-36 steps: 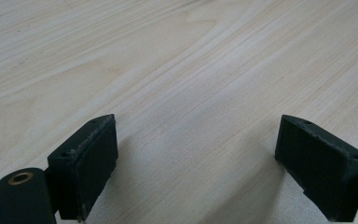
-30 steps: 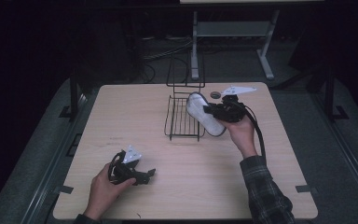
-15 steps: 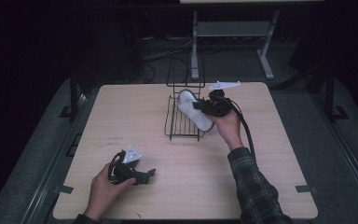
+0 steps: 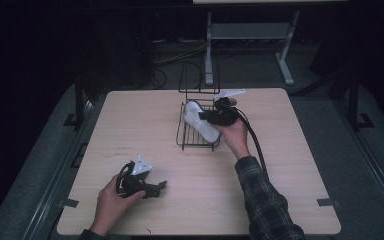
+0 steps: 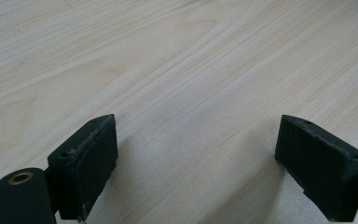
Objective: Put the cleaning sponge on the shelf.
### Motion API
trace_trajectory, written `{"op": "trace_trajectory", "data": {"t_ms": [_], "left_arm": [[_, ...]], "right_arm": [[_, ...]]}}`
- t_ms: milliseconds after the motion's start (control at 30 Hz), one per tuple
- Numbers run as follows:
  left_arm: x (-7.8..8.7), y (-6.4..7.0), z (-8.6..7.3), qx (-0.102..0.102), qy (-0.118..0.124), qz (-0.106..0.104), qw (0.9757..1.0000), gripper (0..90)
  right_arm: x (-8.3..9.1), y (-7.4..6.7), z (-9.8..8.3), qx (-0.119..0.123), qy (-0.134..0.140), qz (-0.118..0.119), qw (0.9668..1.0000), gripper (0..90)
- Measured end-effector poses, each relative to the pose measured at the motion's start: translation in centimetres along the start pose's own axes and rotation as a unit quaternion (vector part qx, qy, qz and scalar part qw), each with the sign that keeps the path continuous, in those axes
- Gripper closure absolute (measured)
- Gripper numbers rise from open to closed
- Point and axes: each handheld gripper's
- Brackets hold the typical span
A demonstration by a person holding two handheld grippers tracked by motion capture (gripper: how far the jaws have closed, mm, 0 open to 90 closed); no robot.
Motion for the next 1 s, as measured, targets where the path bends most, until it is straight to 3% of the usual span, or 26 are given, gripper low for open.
{"op": "trace_trajectory", "data": {"t_ms": [367, 667, 1000], "left_arm": [[0.0, 0.0, 0.0, 0.001, 0.001, 0.000, 1.0000, 12.3], [0.0, 0.0, 0.0, 0.001, 0.001, -0.001, 1.0000, 12.3], [0.0, 0.0, 0.0, 0.000, -0.001, 0.000, 1.0000, 12.3]], "right_arm": [[-1.0, 0.9, -0.2, -0.002, -0.018, -0.015, 0.9997, 74.3], [-1.6, 1.2, 0.1, 0.020, -0.025, -0.044, 0.9985, 69.7], [-2.3, 2.1, -0.4, 0.015, -0.044, -0.073, 0.9963, 55.1]]}}
Point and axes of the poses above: each handheld gripper's, and its own axes: x roughly backward along the jaws, z roughly out of its top, y roughly to its right, and after that the axes turned 4 degrees about -y, right-handed
